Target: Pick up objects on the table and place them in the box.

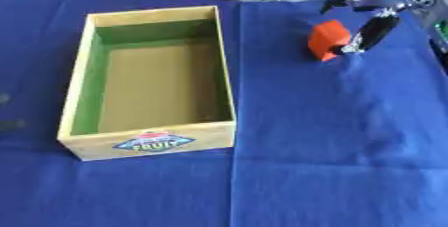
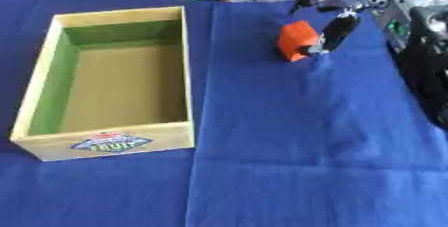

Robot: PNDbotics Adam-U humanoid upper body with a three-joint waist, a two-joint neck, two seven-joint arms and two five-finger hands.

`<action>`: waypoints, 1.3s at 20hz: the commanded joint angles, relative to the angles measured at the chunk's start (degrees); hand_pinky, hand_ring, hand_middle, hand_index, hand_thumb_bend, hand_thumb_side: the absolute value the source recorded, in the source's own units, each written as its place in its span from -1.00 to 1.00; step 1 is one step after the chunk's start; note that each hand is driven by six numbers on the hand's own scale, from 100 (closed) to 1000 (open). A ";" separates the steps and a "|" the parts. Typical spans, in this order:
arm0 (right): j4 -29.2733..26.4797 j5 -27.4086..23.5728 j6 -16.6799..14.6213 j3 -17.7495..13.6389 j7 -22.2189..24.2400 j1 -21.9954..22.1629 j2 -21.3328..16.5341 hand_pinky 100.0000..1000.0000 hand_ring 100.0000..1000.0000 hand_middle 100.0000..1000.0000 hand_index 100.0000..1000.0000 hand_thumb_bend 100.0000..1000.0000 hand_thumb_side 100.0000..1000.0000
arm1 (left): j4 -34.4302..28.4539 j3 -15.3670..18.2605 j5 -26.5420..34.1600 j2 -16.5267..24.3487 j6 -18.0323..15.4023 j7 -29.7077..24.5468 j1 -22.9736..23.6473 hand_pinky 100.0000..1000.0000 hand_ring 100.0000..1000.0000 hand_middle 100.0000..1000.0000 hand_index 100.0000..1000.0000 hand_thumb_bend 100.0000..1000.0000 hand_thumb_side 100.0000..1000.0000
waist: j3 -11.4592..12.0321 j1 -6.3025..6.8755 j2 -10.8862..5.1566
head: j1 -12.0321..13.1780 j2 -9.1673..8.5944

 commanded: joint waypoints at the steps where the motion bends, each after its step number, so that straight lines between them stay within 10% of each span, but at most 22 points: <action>1: 0.34 1.13 -15.18 -0.16 14.88 -1.56 -0.54 0.74 0.84 0.86 1.00 -0.38 -0.06 | -1.07 -0.06 0.12 1.00 -0.11 -0.19 -0.62 0.19 0.59 0.52 0.48 -1.00 0.96 | 0.18 -0.05 -1.18 | -0.35 -0.74; 19: 8.36 4.63 -14.97 -2.75 14.78 -1.68 0.73 0.66 0.75 0.68 1.00 -0.66 -0.14 | -1.07 -0.04 0.04 0.95 -0.03 -0.31 -0.88 0.20 0.59 0.52 0.48 -1.00 0.97 | 0.85 -0.09 -0.70 | -1.12 -1.20; 26: 8.63 -1.07 -14.14 -3.58 13.53 -1.99 1.15 0.46 0.50 0.27 0.52 -0.83 -0.24 | -1.07 -0.04 -0.01 0.92 0.08 -0.36 -0.76 0.20 0.59 0.52 0.48 -1.00 0.97 | 0.74 -0.05 -0.56 | -1.17 -0.86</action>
